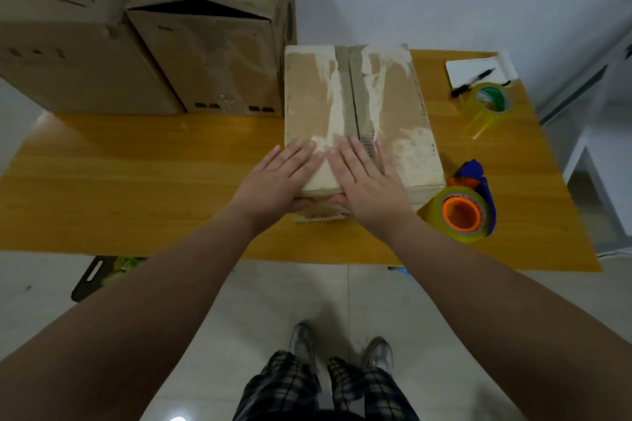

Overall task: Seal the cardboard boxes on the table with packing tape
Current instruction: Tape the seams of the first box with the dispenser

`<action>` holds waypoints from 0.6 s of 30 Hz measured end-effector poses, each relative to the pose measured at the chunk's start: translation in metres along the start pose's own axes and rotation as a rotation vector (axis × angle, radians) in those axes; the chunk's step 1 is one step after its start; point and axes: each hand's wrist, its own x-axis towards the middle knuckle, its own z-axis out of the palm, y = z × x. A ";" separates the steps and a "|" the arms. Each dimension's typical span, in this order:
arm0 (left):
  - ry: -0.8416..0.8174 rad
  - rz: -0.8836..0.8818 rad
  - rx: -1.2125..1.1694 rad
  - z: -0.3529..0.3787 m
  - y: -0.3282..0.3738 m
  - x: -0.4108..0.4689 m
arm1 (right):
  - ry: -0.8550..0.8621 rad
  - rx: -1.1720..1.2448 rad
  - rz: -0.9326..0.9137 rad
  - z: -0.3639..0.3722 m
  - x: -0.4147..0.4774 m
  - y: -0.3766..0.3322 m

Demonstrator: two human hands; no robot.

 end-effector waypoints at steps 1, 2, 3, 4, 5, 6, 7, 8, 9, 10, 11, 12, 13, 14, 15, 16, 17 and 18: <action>-0.017 0.003 0.027 -0.001 0.000 0.000 | -0.006 -0.002 -0.001 0.001 -0.001 0.000; -0.036 0.000 0.062 -0.003 0.001 -0.001 | -0.014 -0.001 -0.012 0.001 -0.002 0.000; -0.059 -0.012 0.104 -0.005 0.003 -0.001 | -0.025 0.008 -0.029 0.000 -0.004 0.003; -0.075 -0.030 0.143 -0.007 0.006 0.000 | -0.037 0.035 -0.041 -0.003 -0.005 0.007; -0.075 -0.051 0.153 -0.011 0.010 0.003 | -0.045 0.083 -0.031 -0.007 -0.007 0.014; -0.064 -0.069 0.128 -0.015 0.015 0.007 | -0.047 0.144 0.003 -0.011 -0.010 0.023; -0.053 -0.074 0.083 -0.020 0.021 0.013 | -0.045 0.193 0.050 -0.014 -0.013 0.034; -0.047 -0.064 0.044 -0.023 0.029 0.021 | -0.045 0.218 0.098 -0.016 -0.017 0.046; -0.037 -0.044 0.019 -0.025 0.038 0.030 | -0.051 0.221 0.134 -0.016 -0.020 0.059; -0.026 -0.023 0.006 -0.027 0.048 0.041 | -0.067 0.220 0.156 -0.016 -0.024 0.072; -0.014 -0.008 0.001 -0.027 0.058 0.052 | -0.096 0.234 0.162 -0.014 -0.028 0.084; -0.009 -0.004 0.000 -0.026 0.067 0.061 | -0.132 0.281 0.154 -0.011 -0.031 0.094; -0.011 -0.008 0.003 -0.024 0.074 0.068 | -0.171 0.357 0.136 -0.009 -0.034 0.103; -0.020 -0.017 0.008 -0.020 0.079 0.073 | -0.210 0.446 0.115 -0.005 -0.037 0.109; -0.032 -0.029 0.011 -0.016 0.081 0.074 | -0.240 0.533 0.104 -0.001 -0.040 0.113; -0.039 -0.041 0.014 -0.013 0.082 0.074 | -0.253 0.616 0.106 0.004 -0.042 0.116; -0.035 -0.051 0.020 -0.010 0.083 0.072 | -0.246 0.691 0.112 0.009 -0.043 0.116; -0.029 -0.054 0.030 -0.009 0.083 0.070 | -0.226 0.738 0.114 0.014 -0.043 0.116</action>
